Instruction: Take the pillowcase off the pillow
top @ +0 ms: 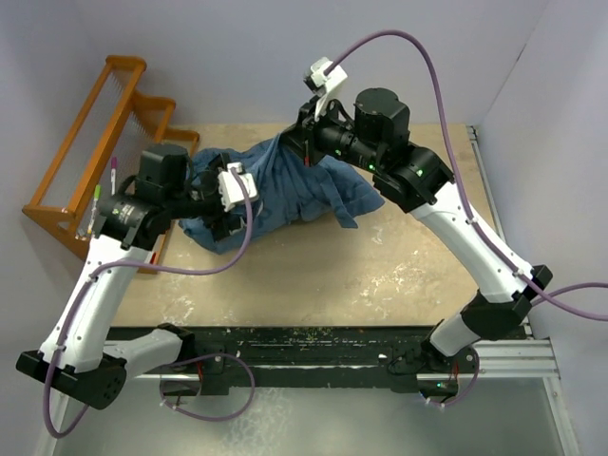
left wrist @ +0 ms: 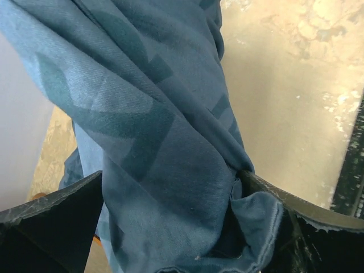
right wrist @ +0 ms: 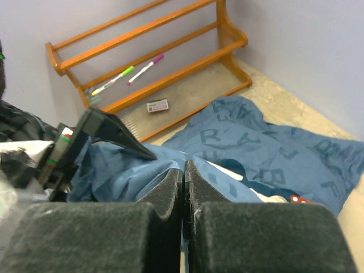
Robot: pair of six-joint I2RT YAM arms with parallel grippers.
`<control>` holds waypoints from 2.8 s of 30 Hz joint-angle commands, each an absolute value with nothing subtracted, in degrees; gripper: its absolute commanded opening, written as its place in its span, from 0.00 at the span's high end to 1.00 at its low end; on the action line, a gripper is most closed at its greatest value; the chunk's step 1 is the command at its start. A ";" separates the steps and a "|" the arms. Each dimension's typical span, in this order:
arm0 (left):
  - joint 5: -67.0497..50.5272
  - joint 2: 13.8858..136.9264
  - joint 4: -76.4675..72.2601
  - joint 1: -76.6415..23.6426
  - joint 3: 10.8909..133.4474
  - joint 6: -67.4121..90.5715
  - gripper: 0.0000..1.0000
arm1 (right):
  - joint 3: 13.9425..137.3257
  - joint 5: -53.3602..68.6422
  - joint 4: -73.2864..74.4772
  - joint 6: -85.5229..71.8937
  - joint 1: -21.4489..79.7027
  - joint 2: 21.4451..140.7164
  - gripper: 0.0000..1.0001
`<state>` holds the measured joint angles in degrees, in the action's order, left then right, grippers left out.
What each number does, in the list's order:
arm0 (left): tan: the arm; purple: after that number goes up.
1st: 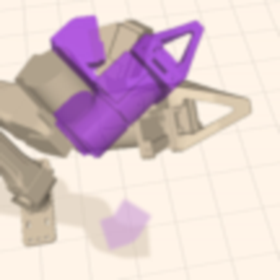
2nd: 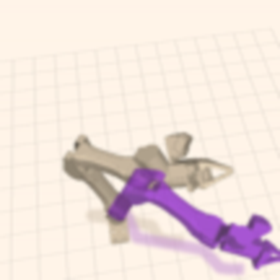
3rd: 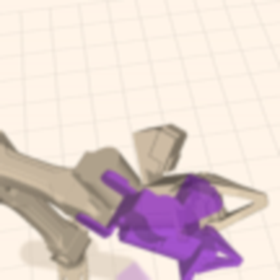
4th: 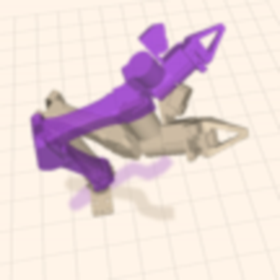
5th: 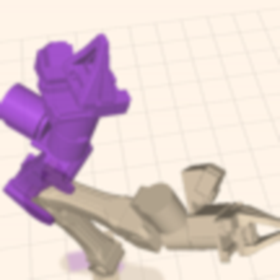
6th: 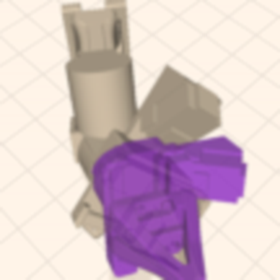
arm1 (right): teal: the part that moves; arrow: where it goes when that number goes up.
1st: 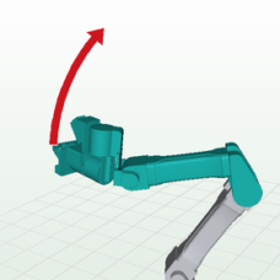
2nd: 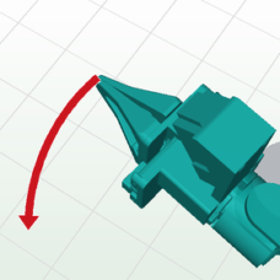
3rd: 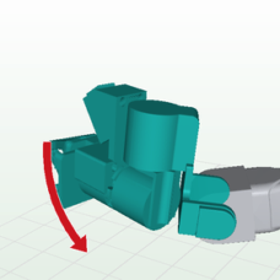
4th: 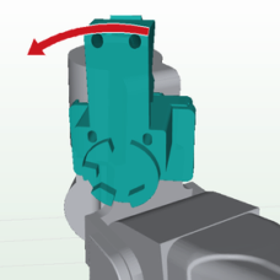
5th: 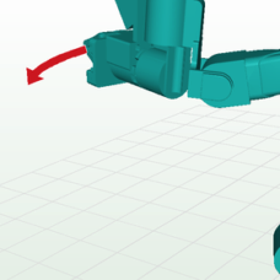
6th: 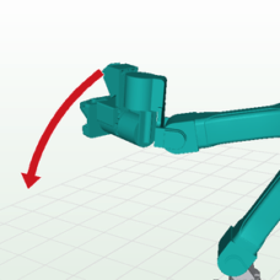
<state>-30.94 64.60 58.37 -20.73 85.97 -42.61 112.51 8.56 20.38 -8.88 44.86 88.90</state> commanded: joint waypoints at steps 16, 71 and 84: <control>-17.44 77.82 45.94 -22.30 113.90 -31.10 1.00 | 99.99 10.33 14.89 -21.60 29.27 75.73 0.00; -5.72 62.47 39.57 -22.11 90.96 -36.75 0.29 | 126.63 0.50 30.09 -4.82 23.81 88.98 1.00; -24.66 57.14 46.50 -22.06 94.06 -36.97 0.04 | 107.81 -5.02 24.13 1.73 43.05 97.16 1.00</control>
